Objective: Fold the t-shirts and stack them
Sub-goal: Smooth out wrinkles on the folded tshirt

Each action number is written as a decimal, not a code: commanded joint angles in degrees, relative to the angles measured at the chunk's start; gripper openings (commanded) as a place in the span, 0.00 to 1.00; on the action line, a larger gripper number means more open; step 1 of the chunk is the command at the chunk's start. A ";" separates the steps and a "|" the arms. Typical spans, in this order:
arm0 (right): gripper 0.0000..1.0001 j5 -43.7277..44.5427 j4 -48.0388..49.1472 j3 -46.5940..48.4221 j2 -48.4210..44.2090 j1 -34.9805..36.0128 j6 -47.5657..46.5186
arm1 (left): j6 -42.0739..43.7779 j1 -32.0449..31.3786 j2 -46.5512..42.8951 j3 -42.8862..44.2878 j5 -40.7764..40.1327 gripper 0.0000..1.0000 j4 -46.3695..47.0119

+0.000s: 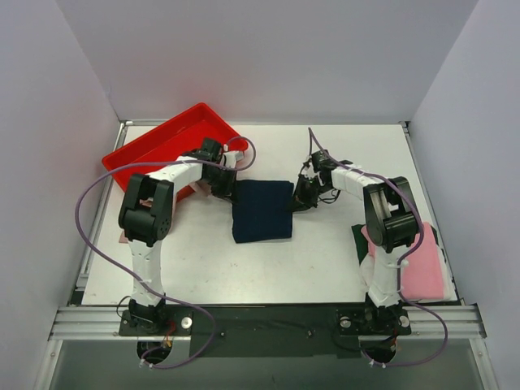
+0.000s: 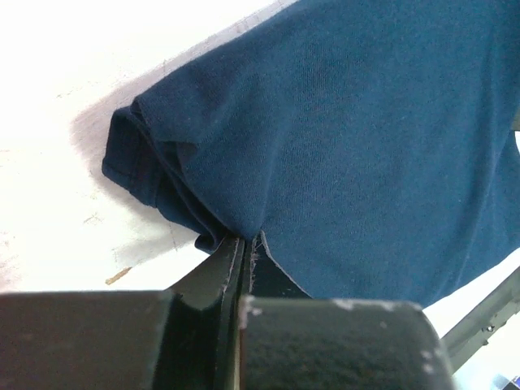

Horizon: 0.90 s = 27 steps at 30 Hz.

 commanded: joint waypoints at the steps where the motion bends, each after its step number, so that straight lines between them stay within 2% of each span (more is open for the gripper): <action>1: 0.00 -1.03 0.41 -2.47 -1.57 -2.26 0.67 | -0.34 1.31 -0.62 1.17 1.18 0.00 0.91; 7: 0.00 -0.86 -0.99 -4.06 -2.72 -3.93 -1.70 | 0.09 3.08 -2.29 -1.11 -0.76 0.00 2.76; 14: 0.00 -1.12 -1.08 -3.09 -2.72 -3.85 -2.14 | 1.50 2.72 -3.61 -1.64 1.95 0.00 2.94; 15: 0.06 -1.38 -1.17 -2.39 -2.90 -3.85 -2.49 | 2.20 2.55 -3.70 -1.12 2.40 0.00 2.76; 16: 0.11 -1.82 -1.35 -1.95 -3.16 -3.93 -2.93 | 2.47 2.55 -3.79 -0.77 3.18 0.09 2.15; 17: 0.18 -2.34 -1.78 -0.64 -3.16 -3.94 -3.71 | 3.08 2.55 -3.96 0.02 3.63 0.25 1.97; 19: 0.23 -2.26 -2.66 1.81 -3.17 -4.11 -4.95 | 3.61 2.72 -4.58 1.51 4.16 0.41 1.88; 21: 0.25 -2.00 -3.10 4.54 -2.29 -4.37 -5.13 | 3.53 3.16 -4.76 2.57 4.16 0.47 2.75; 27: 0.25 -0.86 -2.93 11.49 3.16 -4.46 -3.55 | 3.09 3.25 -0.99 6.35 2.14 0.51 4.51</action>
